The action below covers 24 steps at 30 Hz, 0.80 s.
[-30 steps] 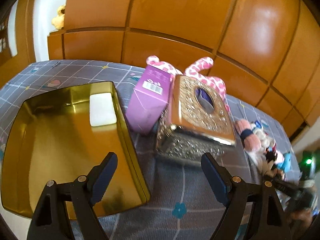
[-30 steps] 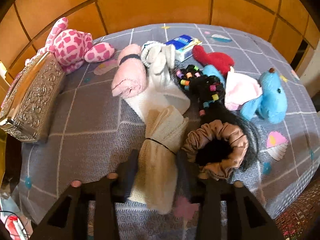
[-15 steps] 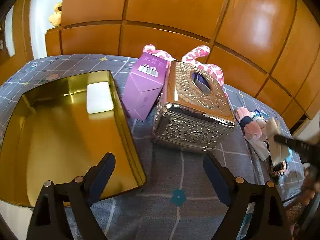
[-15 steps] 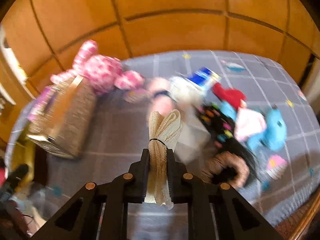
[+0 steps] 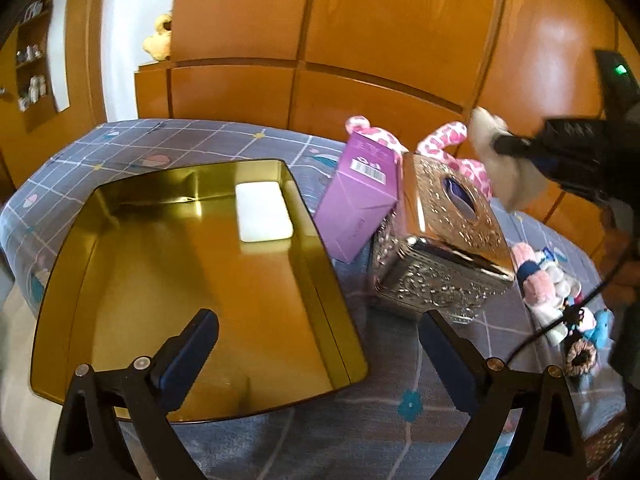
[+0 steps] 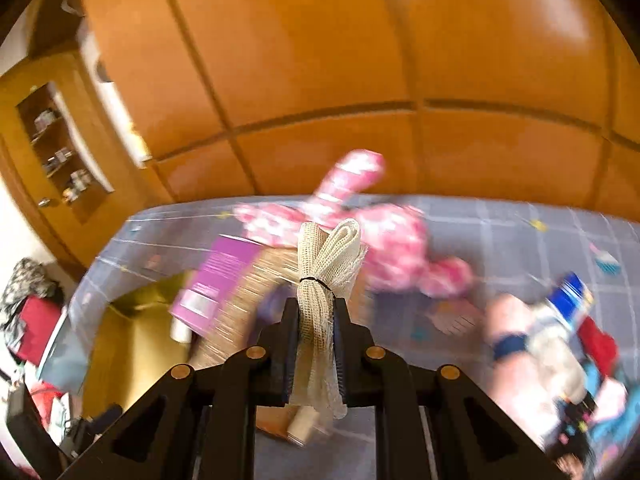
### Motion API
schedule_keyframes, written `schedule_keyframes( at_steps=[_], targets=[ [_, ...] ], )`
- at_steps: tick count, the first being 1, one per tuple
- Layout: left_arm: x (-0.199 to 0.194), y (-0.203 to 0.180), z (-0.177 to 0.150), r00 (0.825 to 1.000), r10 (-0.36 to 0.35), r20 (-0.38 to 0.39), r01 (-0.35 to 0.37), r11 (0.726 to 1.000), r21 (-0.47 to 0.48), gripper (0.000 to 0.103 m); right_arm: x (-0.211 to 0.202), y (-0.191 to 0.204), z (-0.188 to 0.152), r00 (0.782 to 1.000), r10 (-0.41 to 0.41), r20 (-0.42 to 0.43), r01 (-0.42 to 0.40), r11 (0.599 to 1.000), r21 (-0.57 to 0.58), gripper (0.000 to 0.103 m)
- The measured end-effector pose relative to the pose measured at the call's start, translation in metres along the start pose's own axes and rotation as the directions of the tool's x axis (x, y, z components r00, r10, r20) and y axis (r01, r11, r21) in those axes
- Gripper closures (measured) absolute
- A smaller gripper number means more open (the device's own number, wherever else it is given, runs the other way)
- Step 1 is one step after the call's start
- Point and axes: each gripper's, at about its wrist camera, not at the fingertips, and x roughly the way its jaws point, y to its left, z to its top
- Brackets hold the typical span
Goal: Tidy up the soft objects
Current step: 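Carry the beige tied cloth into the gold tray and open the right gripper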
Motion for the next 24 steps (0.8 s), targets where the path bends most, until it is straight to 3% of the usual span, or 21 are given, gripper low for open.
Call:
schedule_keyframes(
  at_steps=[5,11,16,21,24],
  targets=[
    [-0.009,0.026,0.005,0.999,0.032,0.04,-0.028,0.996,-0.085,0.002,0.026,0.055,0.005,0.987,0.152,-0.051,-0.155,0.985,-0.078,0.088],
    [-0.021,0.071,0.012,0.988,0.132,0.086,-0.112,0.973,-0.201,0.002,0.055,0.111,-0.028,0.938,0.288,-0.191,-0.315,0.94,-0.129,0.088],
    [-0.029,0.106,0.02,0.971,0.22,0.094,-0.187,0.943,-0.276,0.002,0.078,0.133,-0.061,0.91,0.303,-0.282,-0.348,0.929,-0.128,0.088],
    [-0.028,0.123,0.02,0.965,0.253,0.07,-0.219,0.922,-0.32,0.002,0.106,0.146,-0.073,0.91,0.266,-0.318,-0.32,0.938,-0.132,0.086],
    [-0.024,0.123,0.017,0.967,0.25,0.049,-0.223,0.923,-0.315,0.002,0.114,0.15,-0.077,0.916,0.226,-0.33,-0.285,0.948,-0.144,0.077]
  ],
)
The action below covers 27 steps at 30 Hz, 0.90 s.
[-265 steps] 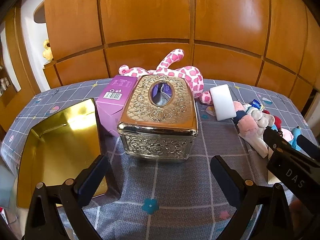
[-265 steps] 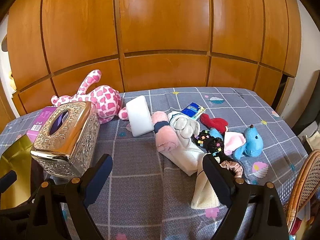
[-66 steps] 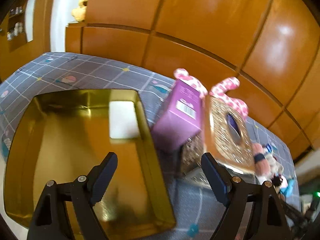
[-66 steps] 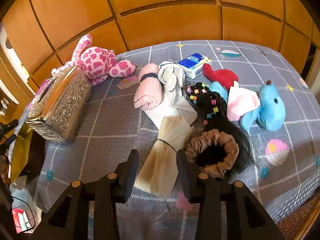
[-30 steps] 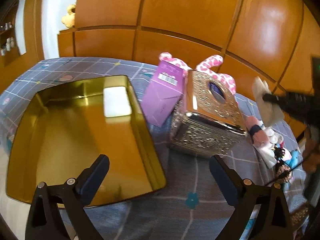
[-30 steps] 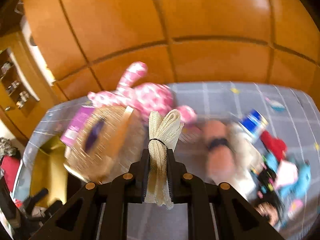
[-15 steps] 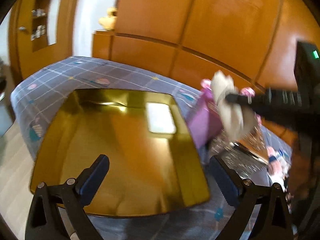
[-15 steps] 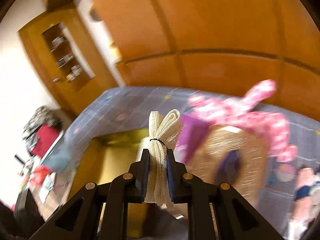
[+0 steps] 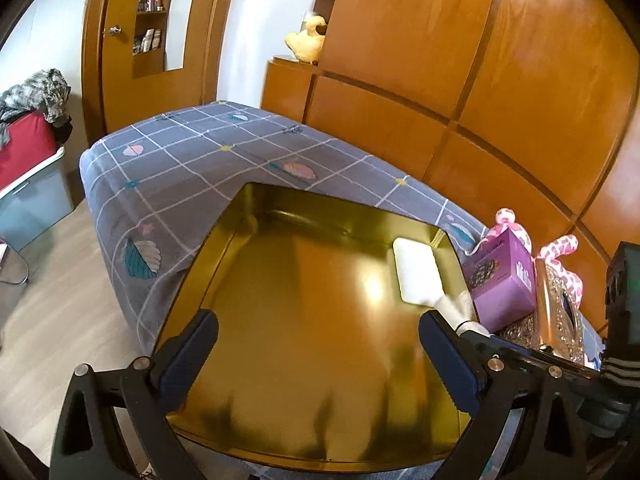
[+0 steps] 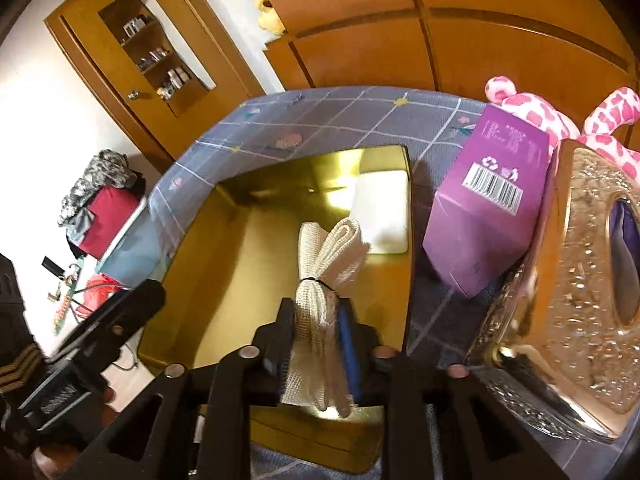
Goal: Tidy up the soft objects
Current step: 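Carry the beige tied cloth into the gold tray and open the right gripper, then withdraw the right gripper from the tray while the left moves toward the pink towel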
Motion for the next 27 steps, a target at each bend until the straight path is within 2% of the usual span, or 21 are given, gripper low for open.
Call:
schedule_keyframes(
  at_steps=[6,12,14,17,21,27],
  targets=[
    [0.002,-0.011,-0.006,1.0,-0.003,-0.016,0.004,0.999,0.036,0.002,-0.002,-0.009,-0.01,0.998,-0.06,0.004,0.06,0.998,0.008,0.065],
    [-0.001,-0.019,-0.009,0.999,-0.032,-0.023,0.033,0.998,0.059,0.0,-0.026,-0.006,-0.022,0.989,-0.133,0.068,0.133,0.991,-0.004,0.06],
    [-0.002,-0.023,-0.009,0.999,-0.032,-0.021,0.033,0.997,0.076,0.0,-0.039,-0.003,-0.03,0.983,-0.155,0.093,0.158,0.987,-0.021,0.05],
    [-0.004,-0.03,-0.012,0.998,-0.048,-0.029,0.05,0.994,0.1,0.0,-0.053,0.005,-0.039,0.97,-0.201,0.141,0.211,0.975,-0.064,0.044],
    [-0.006,-0.041,-0.017,0.997,-0.064,-0.038,0.069,0.988,0.136,0.0,-0.07,0.007,-0.049,0.951,-0.249,0.184,0.266,0.961,-0.074,0.041],
    [-0.014,-0.065,-0.028,0.994,-0.104,-0.044,0.111,0.969,0.22,0.0,-0.098,-0.015,-0.066,0.922,-0.312,0.229,0.318,0.948,0.01,0.04]
  ],
)
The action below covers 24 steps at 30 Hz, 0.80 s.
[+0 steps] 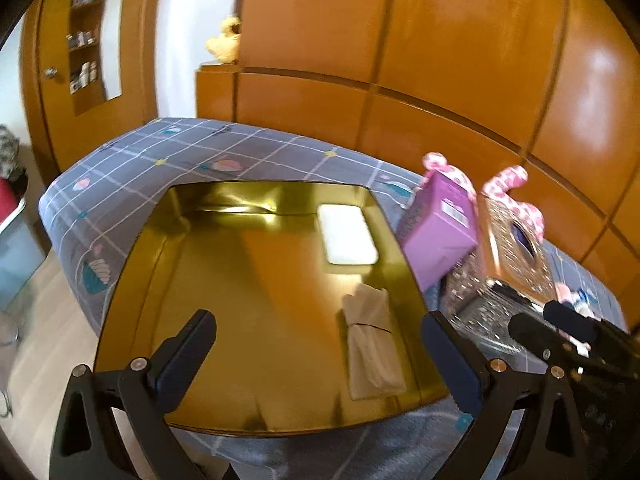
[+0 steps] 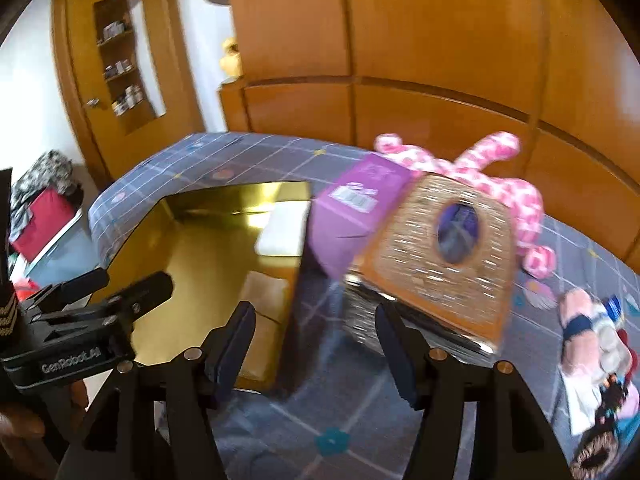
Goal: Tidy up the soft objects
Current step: 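Withdraw the right gripper from the tray while the left moves toward the pink towel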
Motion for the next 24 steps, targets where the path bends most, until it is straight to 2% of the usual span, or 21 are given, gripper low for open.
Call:
schedule_keyframes(
  at_steps=[5,16,18,20,24],
  targets=[
    [-0.002,-0.019,-0.005,0.999,-0.043,-0.015,0.044,0.998,0.054,0.0,-0.008,-0.032,-0.01,0.998,-0.058,-0.006,0.058,0.995,0.082,0.04],
    [-0.008,-0.055,-0.018,0.992,-0.119,-0.033,0.123,0.979,0.161,0.0,-0.024,-0.079,-0.03,0.988,-0.154,-0.015,0.155,0.972,0.176,0.04],
    [-0.009,-0.062,-0.019,0.991,-0.129,-0.034,0.133,0.974,0.185,0.0,-0.027,-0.09,-0.035,0.984,-0.178,-0.015,0.177,0.963,0.202,0.036],
    [-0.011,-0.071,-0.02,0.988,-0.149,-0.032,0.152,0.965,0.214,0.0,-0.031,-0.1,-0.039,0.981,-0.194,-0.015,0.193,0.955,0.226,0.028],
    [-0.015,-0.089,-0.023,0.982,-0.187,-0.036,0.19,0.942,0.275,0.0,-0.044,-0.126,-0.048,0.968,-0.248,-0.025,0.245,0.931,0.271,0.027]
  ],
)
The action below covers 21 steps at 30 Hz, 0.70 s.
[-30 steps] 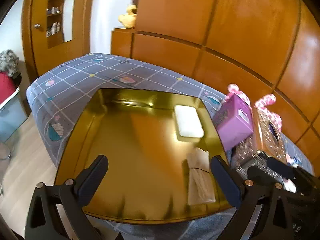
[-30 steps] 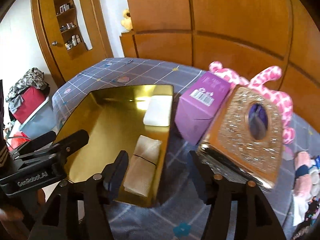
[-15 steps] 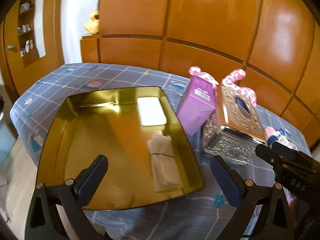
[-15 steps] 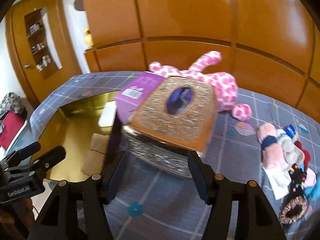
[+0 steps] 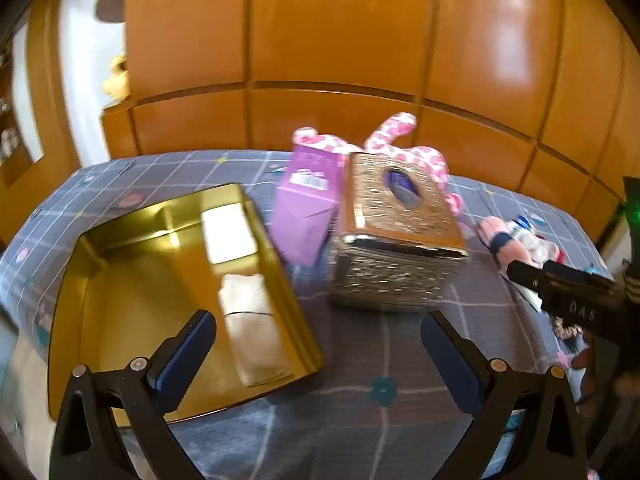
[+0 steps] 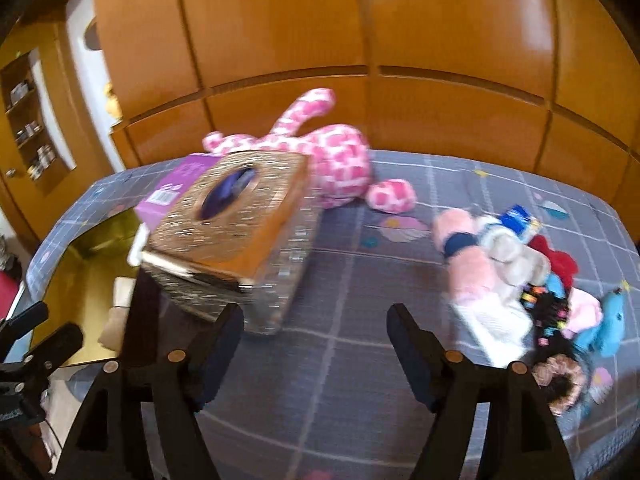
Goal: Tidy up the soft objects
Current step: 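Withdraw the right gripper from the tray while the left moves toward the pink towel, then grasp the pink rolled towel with navy band in the left gripper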
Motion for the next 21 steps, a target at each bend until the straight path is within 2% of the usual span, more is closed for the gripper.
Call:
schedule_keyframes(
  at_steps=[6,11,15,21],
  targets=[
    [0.005,-0.032,0.001,0.998,-0.063,-0.013,0.064,0.992,0.104,0.0,-0.013,-0.055,-0.003,0.996,-0.092,0.002,0.091,0.991,0.097,0.027],
    [0.007,-0.057,-0.002,0.993,-0.12,-0.016,0.121,0.979,0.166,0.0,-0.029,-0.108,-0.003,0.984,-0.179,0.006,0.175,0.964,0.199,0.027],
    [0.009,-0.075,-0.005,0.986,-0.166,-0.028,0.168,0.961,0.219,0.0,-0.041,-0.153,-0.005,0.971,-0.239,-0.003,0.23,0.929,0.29,0.027],
    [0.02,-0.104,-0.007,0.972,-0.213,-0.1,0.234,0.923,0.304,0.0,-0.055,-0.209,-0.012,0.949,-0.315,-0.009,0.289,0.857,0.427,0.027]
  ],
)
